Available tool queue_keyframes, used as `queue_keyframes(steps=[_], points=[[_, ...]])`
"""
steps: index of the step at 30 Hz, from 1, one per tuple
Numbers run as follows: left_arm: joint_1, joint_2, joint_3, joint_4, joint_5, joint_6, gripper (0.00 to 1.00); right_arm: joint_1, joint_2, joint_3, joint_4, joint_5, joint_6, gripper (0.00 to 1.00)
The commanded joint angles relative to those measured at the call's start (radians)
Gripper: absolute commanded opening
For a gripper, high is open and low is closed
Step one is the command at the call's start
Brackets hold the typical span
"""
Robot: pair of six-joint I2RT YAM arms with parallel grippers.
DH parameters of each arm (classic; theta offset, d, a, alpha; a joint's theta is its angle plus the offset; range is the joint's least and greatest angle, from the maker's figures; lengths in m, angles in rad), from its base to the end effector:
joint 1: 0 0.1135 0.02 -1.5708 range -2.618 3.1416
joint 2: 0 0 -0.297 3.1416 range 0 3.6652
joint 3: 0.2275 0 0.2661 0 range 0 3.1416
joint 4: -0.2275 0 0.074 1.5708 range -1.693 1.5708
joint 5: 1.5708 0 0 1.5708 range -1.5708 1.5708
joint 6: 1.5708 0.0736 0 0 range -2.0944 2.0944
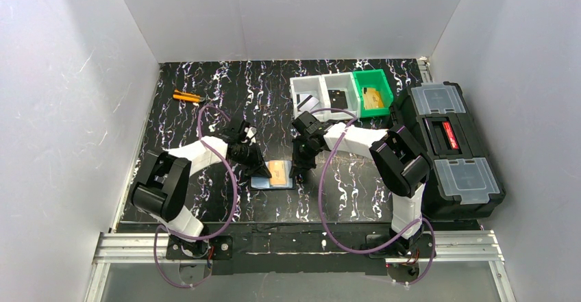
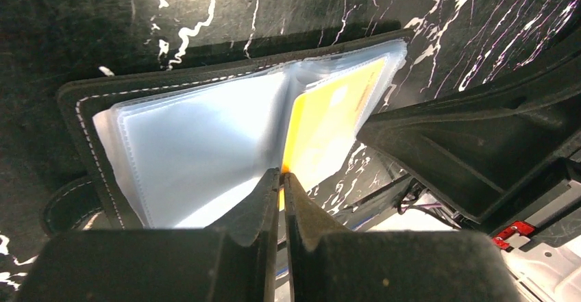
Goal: Take the credit cards out of the card holder
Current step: Remove the credit card from the card holder.
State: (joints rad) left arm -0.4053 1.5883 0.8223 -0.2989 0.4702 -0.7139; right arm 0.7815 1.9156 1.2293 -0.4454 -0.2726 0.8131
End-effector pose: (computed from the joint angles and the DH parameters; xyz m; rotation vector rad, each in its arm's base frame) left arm 0.2821 -0.1573 0.1519 -0.2595 2.7987 -0.9544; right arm 0.2846 0.3103 0.1440 -0.0434 2.9353 0.7496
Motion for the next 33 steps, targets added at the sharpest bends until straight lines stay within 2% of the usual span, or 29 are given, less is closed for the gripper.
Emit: queue_keyframes(steps=[1,10,16,21,28,33], points=[[0.016,-0.056,-0.02,-0.052,-0.017,0.029,0.0,0.01,0.035,0.005,-0.031,0.041,-0.004,0.01],[0.023,-0.052,-0.021,-0.077,-0.03,0.065,0.0,0.012,0.021,-0.004,-0.017,0.04,-0.006,0.03],[0.024,-0.036,-0.028,-0.066,-0.003,0.066,0.0,0.012,-0.017,-0.009,0.001,0.046,-0.012,0.26],[0.023,-0.031,-0.027,-0.066,0.012,0.064,0.0,0.013,-0.045,0.018,-0.018,0.065,-0.023,0.35],[0.023,-0.037,-0.018,-0.05,0.045,0.069,0.0,0.033,-0.061,0.061,-0.031,0.074,-0.056,0.56],[0.022,-0.024,-0.022,-0.025,0.077,0.061,0.0,0.052,-0.015,0.12,-0.072,0.09,-0.073,0.6]])
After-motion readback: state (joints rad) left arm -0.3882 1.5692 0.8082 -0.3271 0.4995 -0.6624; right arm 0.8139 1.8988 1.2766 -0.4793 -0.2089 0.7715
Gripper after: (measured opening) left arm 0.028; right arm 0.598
